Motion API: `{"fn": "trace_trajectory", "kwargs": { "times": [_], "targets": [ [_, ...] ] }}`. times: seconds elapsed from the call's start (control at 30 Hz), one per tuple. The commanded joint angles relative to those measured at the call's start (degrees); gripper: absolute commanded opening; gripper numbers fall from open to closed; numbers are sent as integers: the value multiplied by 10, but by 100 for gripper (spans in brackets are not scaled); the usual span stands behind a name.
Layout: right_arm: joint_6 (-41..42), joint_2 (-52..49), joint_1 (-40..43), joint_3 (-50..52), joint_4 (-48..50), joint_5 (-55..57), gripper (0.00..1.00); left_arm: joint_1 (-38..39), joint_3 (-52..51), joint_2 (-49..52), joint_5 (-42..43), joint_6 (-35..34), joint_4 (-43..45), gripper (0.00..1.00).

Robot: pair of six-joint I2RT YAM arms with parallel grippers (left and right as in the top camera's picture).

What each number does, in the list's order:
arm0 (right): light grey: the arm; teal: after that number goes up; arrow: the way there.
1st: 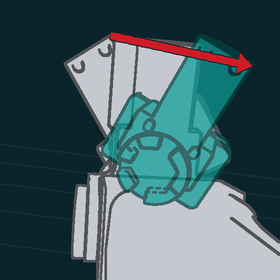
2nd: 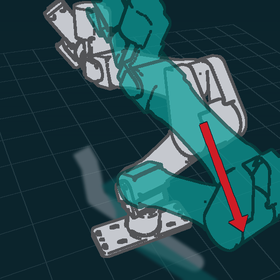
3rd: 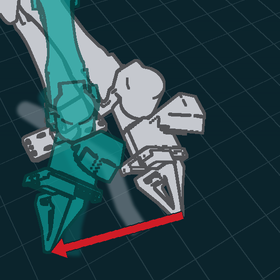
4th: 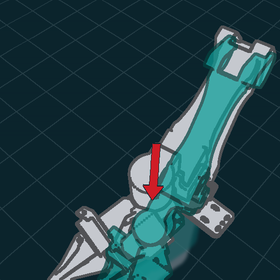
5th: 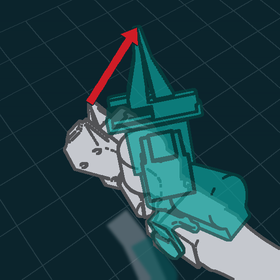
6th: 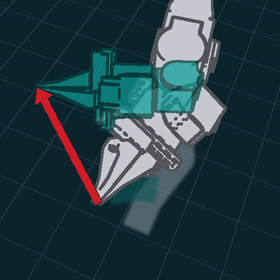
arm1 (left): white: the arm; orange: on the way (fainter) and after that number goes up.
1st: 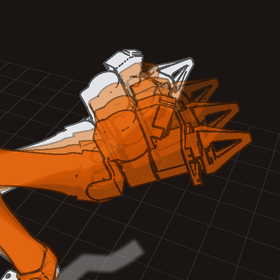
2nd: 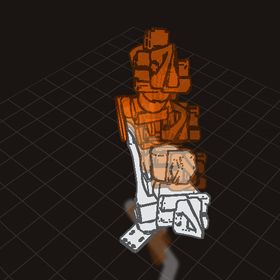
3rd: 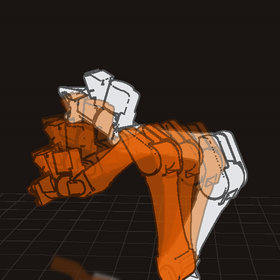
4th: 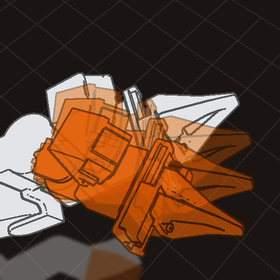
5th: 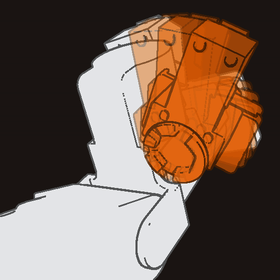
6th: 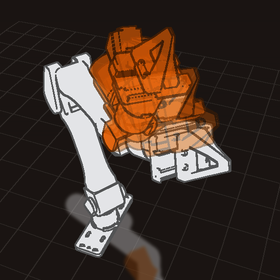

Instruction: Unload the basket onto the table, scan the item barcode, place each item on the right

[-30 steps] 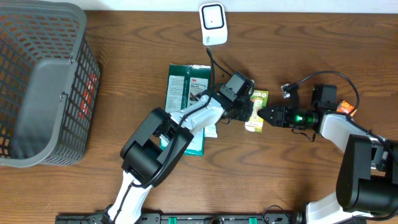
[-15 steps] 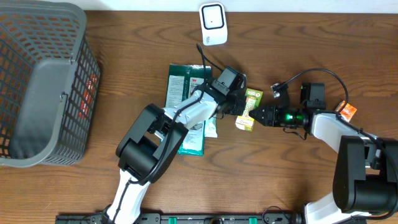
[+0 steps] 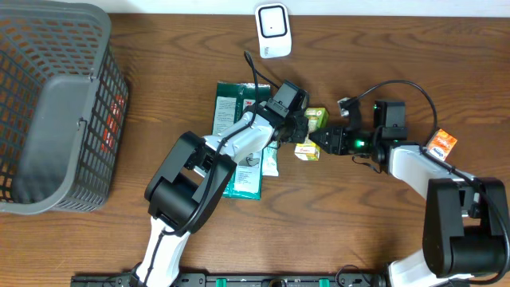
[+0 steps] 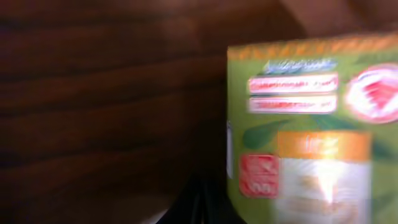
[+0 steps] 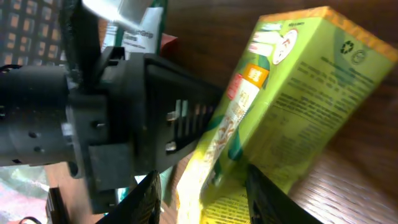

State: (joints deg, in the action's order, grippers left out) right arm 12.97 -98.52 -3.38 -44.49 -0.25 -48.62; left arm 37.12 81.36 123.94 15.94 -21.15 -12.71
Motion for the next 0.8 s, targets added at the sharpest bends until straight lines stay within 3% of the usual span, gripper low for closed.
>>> {"fn": "trace_trajectory", "kwargs": {
  "times": [0.0,0.77],
  "targets": [
    [23,12,-56,-5,13,-101,38,24,-3,25,-5,-3,-5,8],
    [67,12,-73,-33,56,-60,38,-20,2,14,-25,14,-2,8]
  ]
}}
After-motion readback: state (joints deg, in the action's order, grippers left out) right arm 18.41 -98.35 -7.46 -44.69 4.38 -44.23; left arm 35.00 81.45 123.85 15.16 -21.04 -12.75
